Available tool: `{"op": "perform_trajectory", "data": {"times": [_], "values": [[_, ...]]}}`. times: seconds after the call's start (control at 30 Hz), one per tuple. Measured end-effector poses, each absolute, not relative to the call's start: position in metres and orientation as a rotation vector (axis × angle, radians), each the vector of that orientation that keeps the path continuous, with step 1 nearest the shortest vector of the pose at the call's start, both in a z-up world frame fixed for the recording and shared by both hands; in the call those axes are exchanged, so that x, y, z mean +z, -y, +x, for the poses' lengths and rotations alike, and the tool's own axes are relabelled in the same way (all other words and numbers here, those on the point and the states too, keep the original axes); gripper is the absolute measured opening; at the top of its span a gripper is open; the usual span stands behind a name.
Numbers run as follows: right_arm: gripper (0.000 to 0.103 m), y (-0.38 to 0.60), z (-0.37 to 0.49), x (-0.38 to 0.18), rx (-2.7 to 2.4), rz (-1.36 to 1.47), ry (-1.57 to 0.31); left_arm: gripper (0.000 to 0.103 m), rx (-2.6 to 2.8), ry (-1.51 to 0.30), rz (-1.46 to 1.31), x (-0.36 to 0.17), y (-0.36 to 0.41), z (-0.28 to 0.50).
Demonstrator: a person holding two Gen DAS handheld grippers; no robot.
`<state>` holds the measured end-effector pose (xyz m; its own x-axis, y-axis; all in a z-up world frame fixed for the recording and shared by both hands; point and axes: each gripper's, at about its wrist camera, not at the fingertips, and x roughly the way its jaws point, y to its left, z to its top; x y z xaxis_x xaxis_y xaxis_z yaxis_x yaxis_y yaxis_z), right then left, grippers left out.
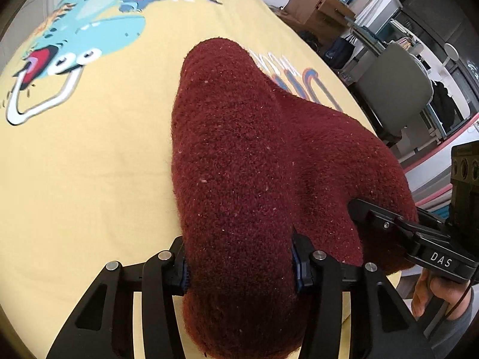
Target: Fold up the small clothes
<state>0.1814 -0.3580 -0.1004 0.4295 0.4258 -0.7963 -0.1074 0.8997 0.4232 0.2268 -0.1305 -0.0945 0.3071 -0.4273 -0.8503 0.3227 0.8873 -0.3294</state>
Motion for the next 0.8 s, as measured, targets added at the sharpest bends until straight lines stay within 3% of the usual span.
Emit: {"op": "perform_trajectory", "data": {"times": [0.17, 0.43, 0.5, 0.57, 0.63, 0.73, 0.8], "values": [[0.038, 0.318, 0.186, -0.103, 0.385, 0.369, -1.072, 0.044, -0.469, -1.142, -0.11, -0.099, 0.092, 0.214], [0.042, 0.253, 0.185, -0.158, 0.377, 0.248, -1.173, 0.046, -0.411, -1.22, -0.188, -0.166, 0.045, 0.194], [0.046, 0.249, 0.184, -0.17, 0.36, 0.234, -1.196, 0.051, -0.402, -1.211, -0.216, -0.172, 0.043, 0.195], [0.056, 0.254, 0.184, -0.179, 0.339, 0.235, -1.204, 0.06, -0.383, -1.204, -0.213, -0.171, 0.048, 0.204], [0.067, 0.258, 0.185, -0.18, 0.322, 0.236, -1.211, 0.063, -0.356, -1.207, -0.176, -0.165, 0.052, 0.206], [0.079, 0.258, 0.19, -0.176, 0.298, 0.207, -1.215, 0.08, -0.297, -1.205, -0.095, -0.152, 0.055, 0.205], [0.079, 0.258, 0.188, -0.169, 0.289, 0.179, -1.204, 0.09, -0.282, -1.186, -0.065, -0.143, 0.056, 0.205]]}}
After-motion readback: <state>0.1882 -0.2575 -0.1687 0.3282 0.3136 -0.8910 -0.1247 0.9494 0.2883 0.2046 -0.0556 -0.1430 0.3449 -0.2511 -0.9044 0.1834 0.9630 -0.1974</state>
